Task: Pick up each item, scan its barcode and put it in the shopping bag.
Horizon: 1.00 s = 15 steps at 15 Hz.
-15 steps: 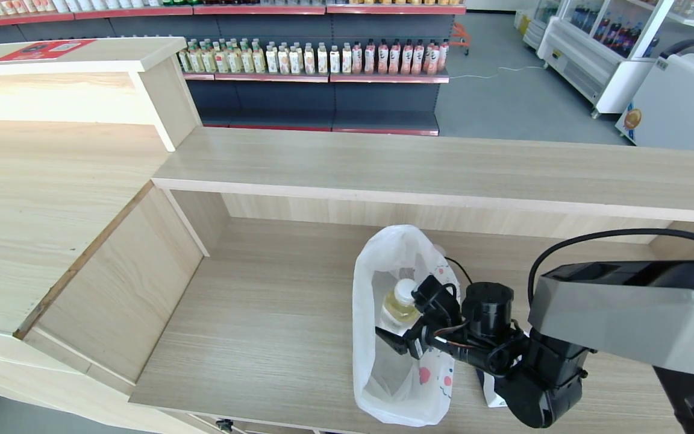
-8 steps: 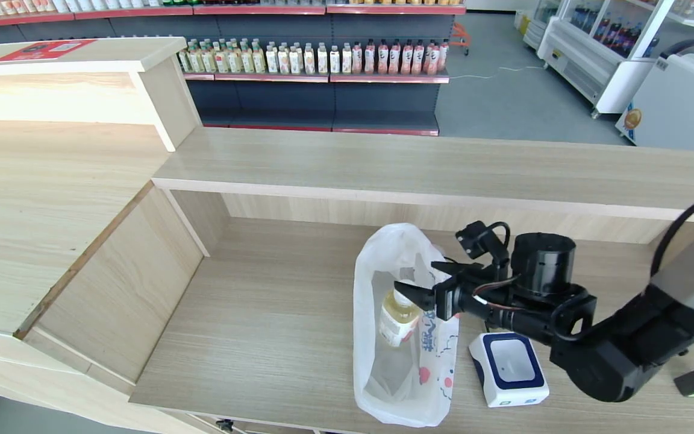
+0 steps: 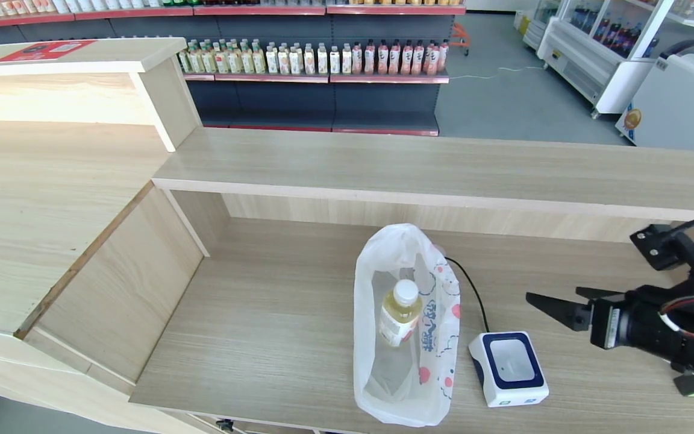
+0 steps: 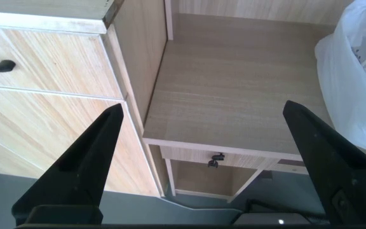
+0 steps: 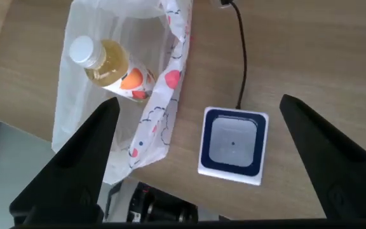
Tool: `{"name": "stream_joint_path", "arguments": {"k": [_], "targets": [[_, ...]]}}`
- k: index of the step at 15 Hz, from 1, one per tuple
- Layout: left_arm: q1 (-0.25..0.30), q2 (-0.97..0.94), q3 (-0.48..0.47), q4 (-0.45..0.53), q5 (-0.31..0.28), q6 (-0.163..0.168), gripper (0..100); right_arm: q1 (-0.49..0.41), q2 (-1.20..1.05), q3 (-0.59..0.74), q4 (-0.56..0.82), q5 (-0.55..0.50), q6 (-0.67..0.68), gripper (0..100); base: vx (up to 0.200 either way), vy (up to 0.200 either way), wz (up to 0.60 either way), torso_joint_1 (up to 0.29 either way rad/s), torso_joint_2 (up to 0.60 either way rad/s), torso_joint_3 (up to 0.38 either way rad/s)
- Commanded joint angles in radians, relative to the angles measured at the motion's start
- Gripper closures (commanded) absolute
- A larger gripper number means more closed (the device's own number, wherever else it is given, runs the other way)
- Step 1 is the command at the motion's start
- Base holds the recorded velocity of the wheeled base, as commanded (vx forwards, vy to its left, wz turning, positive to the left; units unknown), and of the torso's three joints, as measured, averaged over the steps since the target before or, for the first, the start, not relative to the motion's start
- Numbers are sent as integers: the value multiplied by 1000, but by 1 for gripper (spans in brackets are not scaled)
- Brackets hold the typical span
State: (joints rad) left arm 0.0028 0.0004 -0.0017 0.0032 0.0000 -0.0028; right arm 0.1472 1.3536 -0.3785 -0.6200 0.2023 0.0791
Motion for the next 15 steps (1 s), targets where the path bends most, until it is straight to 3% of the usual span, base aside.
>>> {"name": "stream_joint_path", "arguments": {"k": [1, 4, 11, 15], "targets": [[0, 0, 0, 0, 0, 0, 0, -120, -271, 53, 152, -1, 1, 0, 0, 0, 0, 0, 0, 0], [0, 0, 0, 0, 0, 0, 0, -126, -383, 52, 278, -1, 1, 0, 0, -133, 0, 0, 0, 3], [0, 0, 0, 0, 2, 3, 0, -126, -492, 47, 414, -1, 1, 0, -29, -200, 0, 2, 2, 4], [0, 0, 0, 0, 0, 0, 0, -126, -510, 46, 424, -1, -1, 0, 0, 0, 0, 0, 0, 0]]}}
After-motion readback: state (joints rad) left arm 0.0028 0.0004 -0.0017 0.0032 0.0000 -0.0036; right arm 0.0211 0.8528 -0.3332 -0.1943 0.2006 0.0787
